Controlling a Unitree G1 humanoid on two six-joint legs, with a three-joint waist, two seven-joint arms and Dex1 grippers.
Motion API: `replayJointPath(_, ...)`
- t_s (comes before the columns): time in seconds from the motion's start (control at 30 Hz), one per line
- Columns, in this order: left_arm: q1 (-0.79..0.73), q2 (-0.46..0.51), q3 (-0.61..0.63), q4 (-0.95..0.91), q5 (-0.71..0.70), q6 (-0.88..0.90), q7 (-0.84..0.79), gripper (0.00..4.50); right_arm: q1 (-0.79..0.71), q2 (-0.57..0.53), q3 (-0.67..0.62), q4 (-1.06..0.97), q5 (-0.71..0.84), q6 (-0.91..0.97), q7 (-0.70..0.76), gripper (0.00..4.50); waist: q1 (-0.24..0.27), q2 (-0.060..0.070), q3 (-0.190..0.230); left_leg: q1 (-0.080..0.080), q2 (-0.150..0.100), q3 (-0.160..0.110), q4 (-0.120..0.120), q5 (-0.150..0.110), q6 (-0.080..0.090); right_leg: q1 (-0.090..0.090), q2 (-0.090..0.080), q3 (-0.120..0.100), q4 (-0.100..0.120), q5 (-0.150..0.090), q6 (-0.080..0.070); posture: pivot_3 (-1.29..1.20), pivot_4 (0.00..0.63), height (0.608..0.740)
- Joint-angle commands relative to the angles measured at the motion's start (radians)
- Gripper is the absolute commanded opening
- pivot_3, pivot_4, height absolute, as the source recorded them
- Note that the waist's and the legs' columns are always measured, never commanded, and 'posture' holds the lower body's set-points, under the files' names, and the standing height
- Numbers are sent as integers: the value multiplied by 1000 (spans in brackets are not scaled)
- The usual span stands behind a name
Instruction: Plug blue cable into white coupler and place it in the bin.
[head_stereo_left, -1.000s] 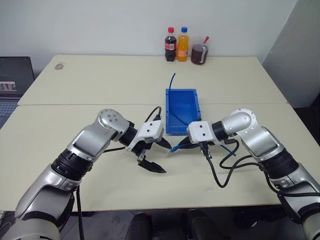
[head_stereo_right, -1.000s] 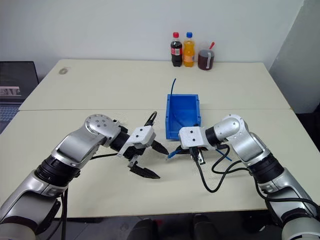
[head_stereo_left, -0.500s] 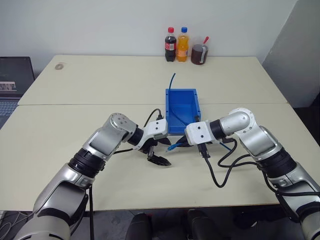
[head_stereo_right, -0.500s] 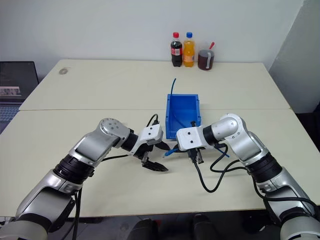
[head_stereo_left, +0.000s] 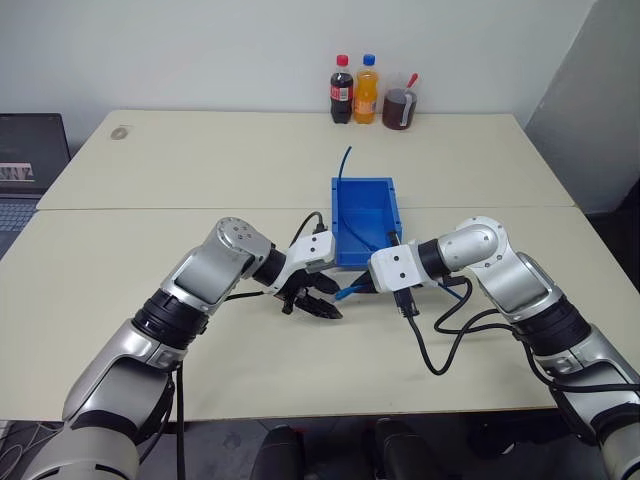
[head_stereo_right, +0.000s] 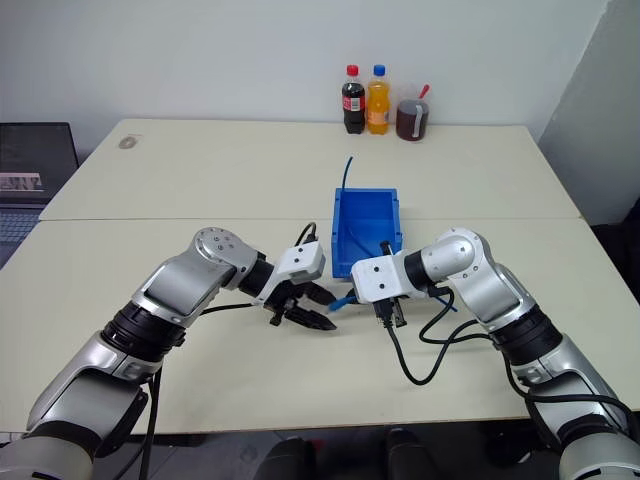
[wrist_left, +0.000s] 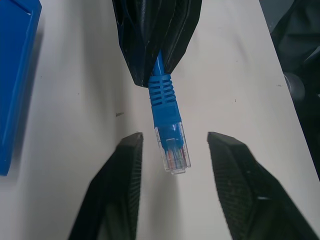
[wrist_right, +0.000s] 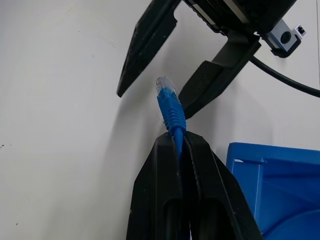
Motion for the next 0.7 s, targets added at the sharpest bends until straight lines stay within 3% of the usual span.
replayJointPath(0.03,-11,12,19,-38,-8,3,-12,1066,-7,-2,-10,-24,0,-15,0,0,0,0,0,0,0,0,0,0,0,0,0,0,0,0,0,0,150,740)
replayJointPath(0.2,-8,21,15,-44,-9,4,-19,256,-4,-2,-11,-25,1,-15,0,0,0,0,0,0,0,0,0,0,0,0,0,0,0,0,0,0,150,740)
replayJointPath(0.6,12,-6,50,-50,-24,3,45,247,20,3,-23,-66,27,44,-4,0,0,0,0,0,0,0,0,0,0,0,0,0,0,0,0,0,150,740)
replayJointPath(0.7,16,-4,58,-60,-31,10,56,247,32,-11,-41,-96,61,109,19,641,0,0,0,0,0,0,0,0,0,0,0,0,0,0,0,0,150,740)
